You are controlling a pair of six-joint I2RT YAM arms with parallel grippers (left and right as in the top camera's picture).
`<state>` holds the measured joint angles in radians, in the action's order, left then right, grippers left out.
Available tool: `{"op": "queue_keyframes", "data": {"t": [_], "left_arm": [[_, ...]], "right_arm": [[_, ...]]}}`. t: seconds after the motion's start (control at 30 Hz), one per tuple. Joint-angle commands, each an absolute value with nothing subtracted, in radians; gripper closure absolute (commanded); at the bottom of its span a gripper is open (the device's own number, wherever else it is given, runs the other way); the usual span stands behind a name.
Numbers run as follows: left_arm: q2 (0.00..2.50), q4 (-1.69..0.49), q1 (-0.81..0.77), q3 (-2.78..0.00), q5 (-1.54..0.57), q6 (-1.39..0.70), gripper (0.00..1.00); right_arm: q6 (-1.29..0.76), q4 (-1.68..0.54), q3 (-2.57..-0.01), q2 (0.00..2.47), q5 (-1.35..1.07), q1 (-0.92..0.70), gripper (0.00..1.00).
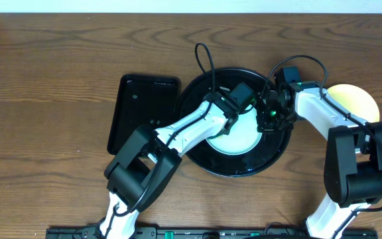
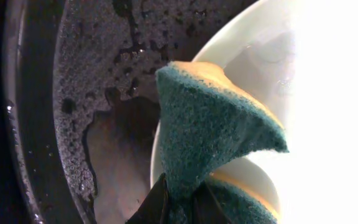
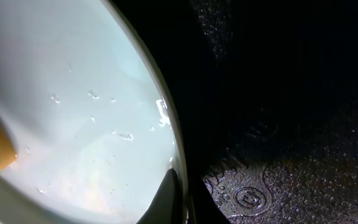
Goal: Clean dirty plates on tray and stack at the side
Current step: 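Scrub the red-marked plate with the sponge in the left gripper, then return the sponge to the black tray with the left gripper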
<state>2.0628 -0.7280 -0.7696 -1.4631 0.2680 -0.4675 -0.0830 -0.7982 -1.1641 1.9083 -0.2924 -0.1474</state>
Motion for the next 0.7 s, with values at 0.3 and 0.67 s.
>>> {"op": "queue_keyframes", "data": {"t": [0.3,0.67], "left_arm": [[1.691,-0.847,-0.588,-1.46,0.184,-0.467,0.92],[1.573,-0.991,-0.26,-1.409,-0.03,-0.33,0.92]], "right_arm": [[-0.073,-0.8,-1.162,1.897,-0.165,-0.152,0.99],[-0.073,-0.799,-1.163,1.681,0.014,-0.232,0.99]]}}
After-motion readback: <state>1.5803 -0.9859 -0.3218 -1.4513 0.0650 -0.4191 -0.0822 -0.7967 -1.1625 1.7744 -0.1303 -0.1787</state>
